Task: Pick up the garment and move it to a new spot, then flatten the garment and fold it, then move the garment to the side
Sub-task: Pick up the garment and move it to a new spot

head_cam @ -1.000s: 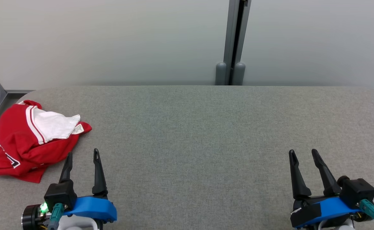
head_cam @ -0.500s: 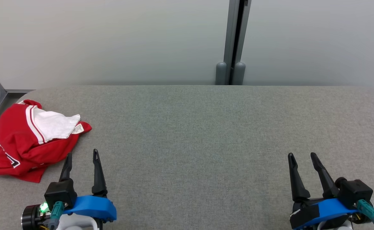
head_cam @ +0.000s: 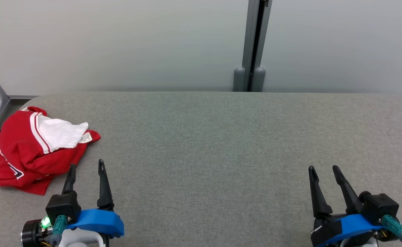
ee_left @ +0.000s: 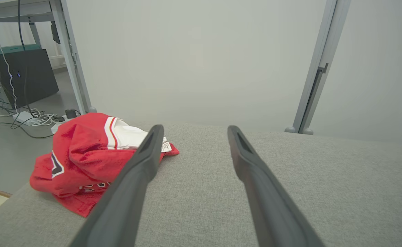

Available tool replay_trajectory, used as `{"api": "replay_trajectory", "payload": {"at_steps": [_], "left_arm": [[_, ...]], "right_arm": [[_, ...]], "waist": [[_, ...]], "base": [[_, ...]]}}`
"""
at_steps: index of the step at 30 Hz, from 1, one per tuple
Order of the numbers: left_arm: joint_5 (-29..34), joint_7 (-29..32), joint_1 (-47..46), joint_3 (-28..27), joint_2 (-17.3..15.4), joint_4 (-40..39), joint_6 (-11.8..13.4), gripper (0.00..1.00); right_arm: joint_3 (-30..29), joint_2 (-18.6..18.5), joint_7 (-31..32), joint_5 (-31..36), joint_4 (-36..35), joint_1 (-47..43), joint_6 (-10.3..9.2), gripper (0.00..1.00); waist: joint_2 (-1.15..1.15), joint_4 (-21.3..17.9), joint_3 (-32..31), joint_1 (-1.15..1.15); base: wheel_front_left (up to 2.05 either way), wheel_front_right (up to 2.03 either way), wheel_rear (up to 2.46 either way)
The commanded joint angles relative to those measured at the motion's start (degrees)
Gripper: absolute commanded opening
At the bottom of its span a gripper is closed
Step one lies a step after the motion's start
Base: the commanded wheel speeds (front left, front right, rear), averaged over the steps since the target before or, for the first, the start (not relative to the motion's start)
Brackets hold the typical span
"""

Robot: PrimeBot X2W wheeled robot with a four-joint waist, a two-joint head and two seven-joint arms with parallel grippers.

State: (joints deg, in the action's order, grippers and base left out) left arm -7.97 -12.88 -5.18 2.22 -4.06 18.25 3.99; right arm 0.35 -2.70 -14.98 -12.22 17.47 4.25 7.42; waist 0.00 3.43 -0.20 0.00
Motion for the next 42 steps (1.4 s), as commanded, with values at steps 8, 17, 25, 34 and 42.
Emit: {"api": "replay_trajectory", "payload": {"at_steps": [8,17,25,34,42], "left_arm": [[-0.28,-0.31,-0.63,0.10,-0.89,-0.85,0.26,1.00],[-0.83,-0.47,-0.19,-0.06,-1.75,-1.54,0.69,1.00],[-1.27,-0.21,0.90,-0.77,-2.75,-2.87,1.45,1.00],[-2.03,-0.04,1.65,-1.78,-4.10,-4.03,2.08,1.00],[-2.66,0.40,2.48,-2.61,-5.17,-5.52,2.72,1.00]], "right_arm": [[0.43,-0.35,-0.30,0.10,-0.13,0.75,0.13,1.00],[0.99,-0.34,-0.28,0.04,-0.22,0.25,0.13,1.00],[1.41,-0.34,-0.28,0.17,-0.95,0.21,0.13,1.00],[1.49,-0.34,-0.28,0.46,-0.89,0.28,0.13,1.00],[1.58,-0.34,-0.28,0.48,-0.99,0.29,0.13,1.00]], "waist": [[0.00,2.07,0.06,0.00],[0.00,6.89,-0.03,0.00],[0.00,11.65,0.28,0.00],[0.00,16.67,0.53,0.00],[0.00,19.82,0.97,0.00]], "base": [[0.00,0.00,0.00],[0.00,0.00,0.00],[0.00,0.00,0.00],[0.00,0.00,0.00],[0.00,0.00,0.00]]}}
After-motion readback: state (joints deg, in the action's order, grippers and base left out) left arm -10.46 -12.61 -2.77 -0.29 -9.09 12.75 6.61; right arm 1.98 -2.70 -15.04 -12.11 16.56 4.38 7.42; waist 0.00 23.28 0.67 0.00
